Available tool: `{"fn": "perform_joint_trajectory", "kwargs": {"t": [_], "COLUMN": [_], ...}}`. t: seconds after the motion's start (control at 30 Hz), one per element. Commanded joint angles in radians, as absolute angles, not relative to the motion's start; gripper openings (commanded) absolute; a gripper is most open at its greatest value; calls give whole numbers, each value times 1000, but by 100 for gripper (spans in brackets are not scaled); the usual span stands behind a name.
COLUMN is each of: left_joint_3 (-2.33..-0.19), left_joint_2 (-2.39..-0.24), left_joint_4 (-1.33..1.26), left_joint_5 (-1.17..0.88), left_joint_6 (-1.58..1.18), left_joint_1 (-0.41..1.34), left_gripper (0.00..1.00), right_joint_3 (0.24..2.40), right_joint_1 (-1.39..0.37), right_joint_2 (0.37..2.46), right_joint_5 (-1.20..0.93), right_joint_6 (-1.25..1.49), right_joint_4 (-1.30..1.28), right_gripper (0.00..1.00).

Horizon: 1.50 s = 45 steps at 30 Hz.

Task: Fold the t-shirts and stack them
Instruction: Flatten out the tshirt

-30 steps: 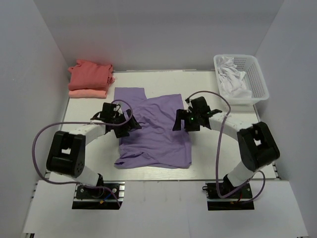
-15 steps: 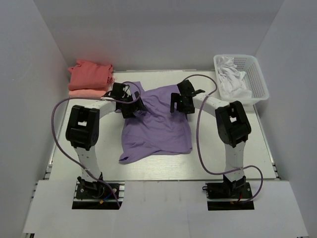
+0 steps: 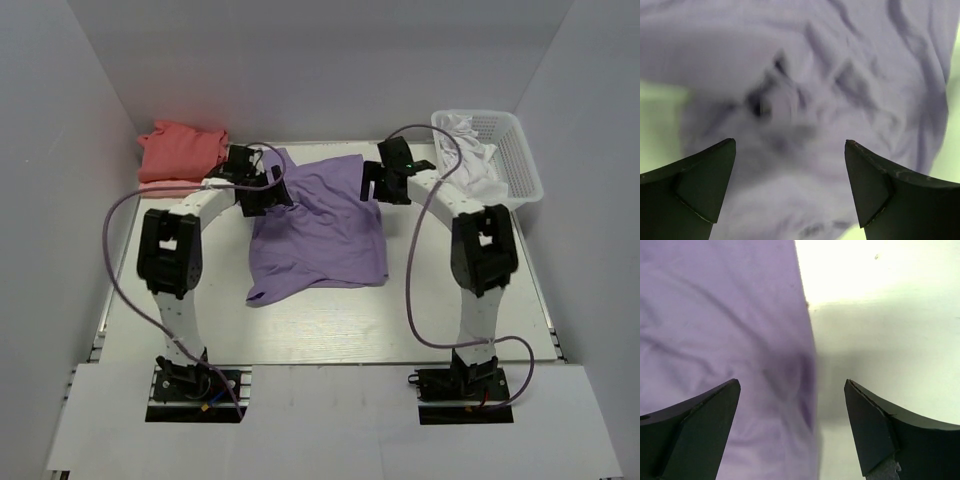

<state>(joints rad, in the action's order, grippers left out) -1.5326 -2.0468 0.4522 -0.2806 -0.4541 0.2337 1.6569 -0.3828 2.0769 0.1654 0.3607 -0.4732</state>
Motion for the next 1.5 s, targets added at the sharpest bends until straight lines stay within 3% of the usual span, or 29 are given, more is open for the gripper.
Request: {"fn": "perform_joint_trajectory", "kwargs": {"t": [0.0,0.13,0.33,0.53,0.8,0.93,1.0,1.03,1.07,1.13,1.23,1.47], "left_joint_3": [-1385,-1067,-859,-681,-660,-692,-715,-739,-756,-837,-946,-1051], "left_joint_2": [-1734,-1445,-1232,-1273,-1361,-1429,-1457,-1469,-1480,-1494,-1462,-1275], "left_joint_4": [505,563,623,597,539,506,517,526,549,604,702,655], "left_joint_5": [-207,-78,-163,-190,-133,-81,-39,-29,-29,23,92,72], "left_joint_6": [-439,-585,-649,-681,-710,-710,-710,-710,-710,-722,-723,-663], "left_joint_1": [241,241,251,305,379,388,388,388,388,388,408,408], "left_gripper": [100,100,100,95,76,76,67,55,30,0,0,0], "right_joint_3": [1510,1261,1066,968,924,896,876,868,856,832,807,793], "right_joint_1": [-394,-397,-396,-396,-396,-394,-396,-394,-397,-397,-399,-403], "right_joint_2": [1826,1648,1474,1361,1281,1243,1224,1215,1210,1195,1181,1178], "right_joint_5": [149,134,133,115,110,109,91,86,86,80,107,80], "right_joint_6": [334,339,385,419,426,417,411,400,399,382,385,370], "right_joint_4": [-457,-372,-382,-345,-354,-368,-374,-377,-383,-391,-400,-385], "right_gripper": [90,90,90,90,90,90,90,90,90,90,90,90]}}
